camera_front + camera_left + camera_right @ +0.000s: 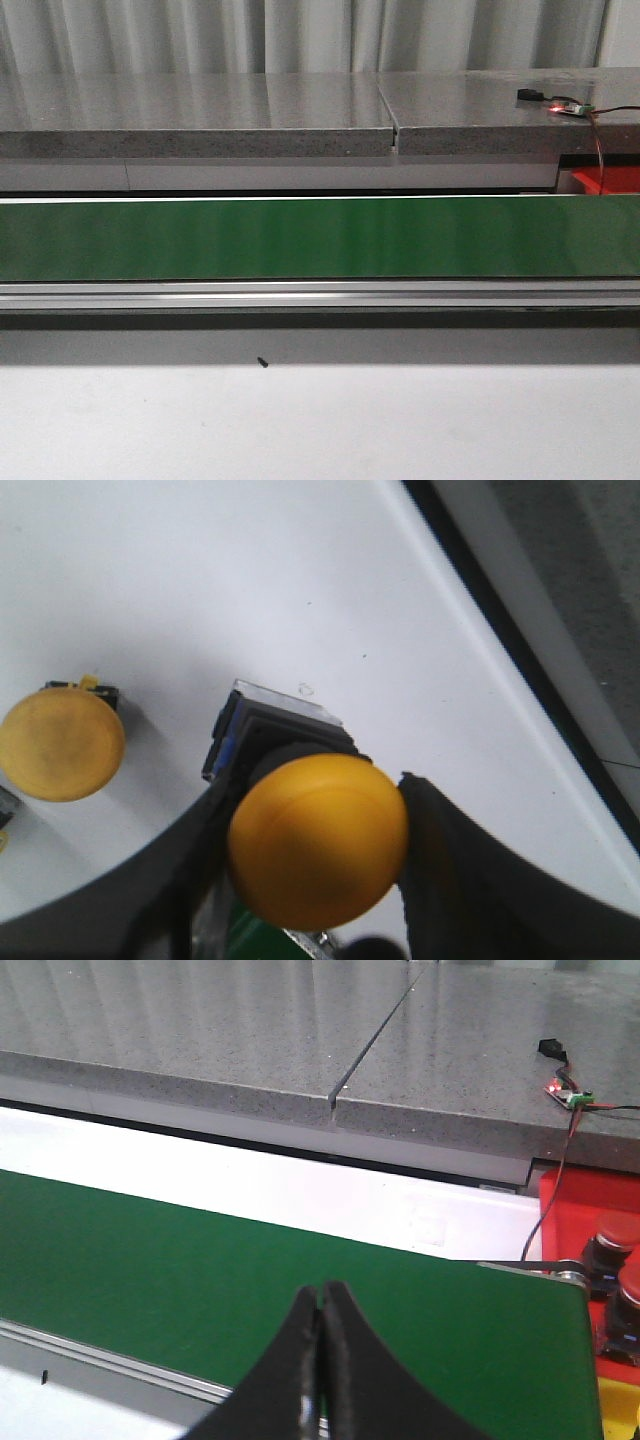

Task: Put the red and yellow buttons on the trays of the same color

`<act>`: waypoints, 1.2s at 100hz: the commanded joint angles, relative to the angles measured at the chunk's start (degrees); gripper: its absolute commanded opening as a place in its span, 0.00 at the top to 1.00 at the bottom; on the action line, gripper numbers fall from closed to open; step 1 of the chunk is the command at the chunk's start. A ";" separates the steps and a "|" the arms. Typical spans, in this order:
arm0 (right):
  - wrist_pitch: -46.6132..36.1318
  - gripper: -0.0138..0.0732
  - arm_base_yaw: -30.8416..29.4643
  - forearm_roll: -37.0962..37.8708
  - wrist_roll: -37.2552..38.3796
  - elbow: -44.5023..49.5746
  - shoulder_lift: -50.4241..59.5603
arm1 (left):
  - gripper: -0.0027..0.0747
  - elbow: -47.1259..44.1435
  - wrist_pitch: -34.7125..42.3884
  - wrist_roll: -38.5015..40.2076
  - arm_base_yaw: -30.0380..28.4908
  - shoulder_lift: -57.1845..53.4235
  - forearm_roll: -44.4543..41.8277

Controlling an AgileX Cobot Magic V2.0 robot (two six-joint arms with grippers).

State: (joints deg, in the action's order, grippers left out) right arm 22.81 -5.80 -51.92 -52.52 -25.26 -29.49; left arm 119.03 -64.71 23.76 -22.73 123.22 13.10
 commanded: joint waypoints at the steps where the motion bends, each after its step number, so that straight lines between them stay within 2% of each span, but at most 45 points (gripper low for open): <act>1: -2.23 0.92 -0.04 -1.84 -0.12 -1.52 0.06 | 0.60 2.64 -0.17 -2.45 -0.14 -6.01 1.01; 22: -2.23 0.92 -0.04 -1.84 -0.12 -1.52 0.06 | 0.60 2.64 -3.81 -8.30 -0.04 -9.87 1.01; 39: -2.23 0.92 -0.04 -1.84 -0.12 -1.52 0.06 | 0.60 2.42 -5.72 -9.87 0.27 -13.21 1.54; 70: -2.23 0.92 -0.04 -1.84 -0.12 -1.52 0.06 | 0.60 2.42 -5.37 -12.39 7.51 -17.74 -0.81; 88: -2.23 0.92 -0.04 -1.84 -0.12 -1.52 0.06 | 0.60 2.42 -7.95 -14.45 10.78 -18.08 -1.64; 120: -2.23 0.92 -0.04 -1.84 -0.12 -1.52 0.06 | 0.60 -0.37 -8.66 -15.79 11.48 -18.99 -1.42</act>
State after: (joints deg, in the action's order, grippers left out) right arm 22.81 -5.80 -51.92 -52.52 -25.26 -29.49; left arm 118.75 -72.29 8.42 -11.64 108.22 10.76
